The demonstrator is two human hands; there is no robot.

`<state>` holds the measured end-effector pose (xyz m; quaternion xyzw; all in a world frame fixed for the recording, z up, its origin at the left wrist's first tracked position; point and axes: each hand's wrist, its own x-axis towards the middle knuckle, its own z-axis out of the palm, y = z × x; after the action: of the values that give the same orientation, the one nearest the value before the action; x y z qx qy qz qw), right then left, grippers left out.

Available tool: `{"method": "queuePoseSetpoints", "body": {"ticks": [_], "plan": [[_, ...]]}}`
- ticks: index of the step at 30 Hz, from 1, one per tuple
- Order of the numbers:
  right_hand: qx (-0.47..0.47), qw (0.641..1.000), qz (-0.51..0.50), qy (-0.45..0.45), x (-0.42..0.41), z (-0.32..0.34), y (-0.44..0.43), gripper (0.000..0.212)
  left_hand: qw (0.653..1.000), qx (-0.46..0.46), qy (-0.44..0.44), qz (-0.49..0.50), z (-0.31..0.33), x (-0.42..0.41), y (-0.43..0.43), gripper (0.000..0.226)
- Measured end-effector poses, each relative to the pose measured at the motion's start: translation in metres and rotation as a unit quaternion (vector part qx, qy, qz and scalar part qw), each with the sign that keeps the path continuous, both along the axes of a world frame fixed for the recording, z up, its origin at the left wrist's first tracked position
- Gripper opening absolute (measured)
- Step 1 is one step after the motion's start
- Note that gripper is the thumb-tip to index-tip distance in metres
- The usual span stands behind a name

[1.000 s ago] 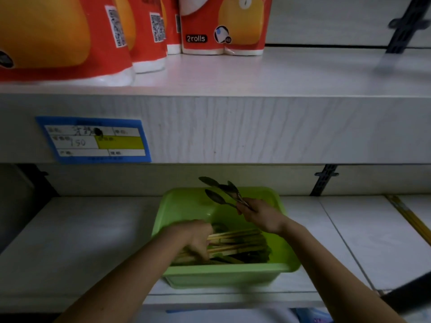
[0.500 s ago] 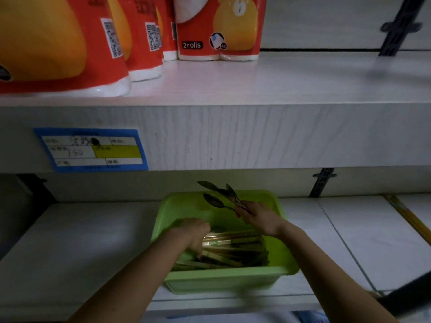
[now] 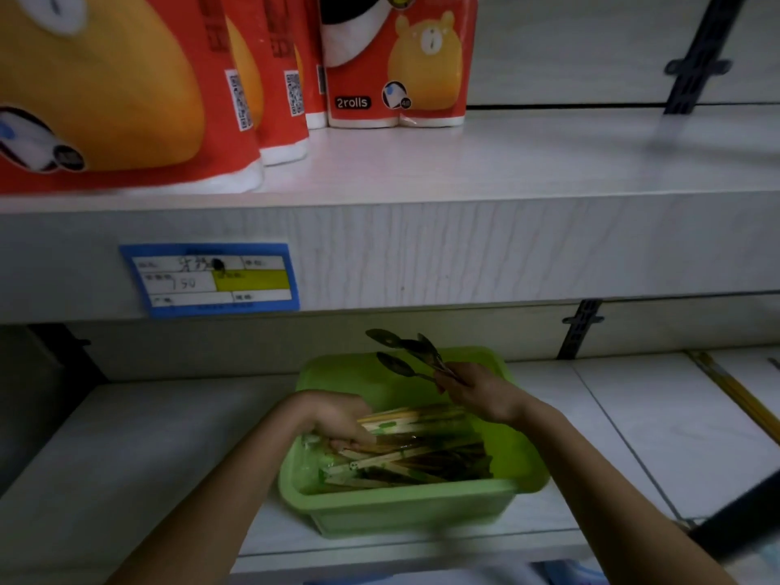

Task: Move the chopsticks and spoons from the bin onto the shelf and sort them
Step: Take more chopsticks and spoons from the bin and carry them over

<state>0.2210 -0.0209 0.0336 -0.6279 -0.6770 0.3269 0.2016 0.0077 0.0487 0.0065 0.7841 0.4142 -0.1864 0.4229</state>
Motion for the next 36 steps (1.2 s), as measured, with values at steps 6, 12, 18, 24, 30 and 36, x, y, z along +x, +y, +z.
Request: {"method": "queuePoseSetpoints", "body": {"ticks": [6, 12, 18, 24, 30, 36], "plan": [[0.032, 0.985, -0.117, 0.122, -0.002, 0.021, -0.033, 0.028, 0.994, -0.055, -0.075, 0.051, 0.036, -0.022, -0.006, 0.02], [0.016, 0.894, -0.242, 0.376, -0.005, 0.017, -0.082, 0.027, 0.957, -0.082, -0.244, 0.136, 0.059, -0.034, -0.045, 0.014], [0.059, 0.848, -0.305, 0.429, -0.014, 0.005, -0.137, 0.028, 0.933, -0.075, -0.316, 0.153, 0.056, -0.018, -0.094, 0.014], [0.116, 0.807, -0.377, 0.439, -0.008, -0.003, -0.193, 0.027, 0.928, -0.083, -0.327, 0.155, 0.044, 0.02, -0.137, 0.019], [0.157, 0.8, -0.438, 0.378, 0.025, -0.012, -0.261, 0.027, 0.923, -0.092, -0.35, 0.131, 0.038, 0.075, -0.187, 0.02], [0.162, 0.778, -0.486, 0.363, 0.069, -0.015, -0.341, 0.028, 0.926, -0.109, -0.354, 0.069, 0.032, 0.139, -0.247, 0.014]]}}
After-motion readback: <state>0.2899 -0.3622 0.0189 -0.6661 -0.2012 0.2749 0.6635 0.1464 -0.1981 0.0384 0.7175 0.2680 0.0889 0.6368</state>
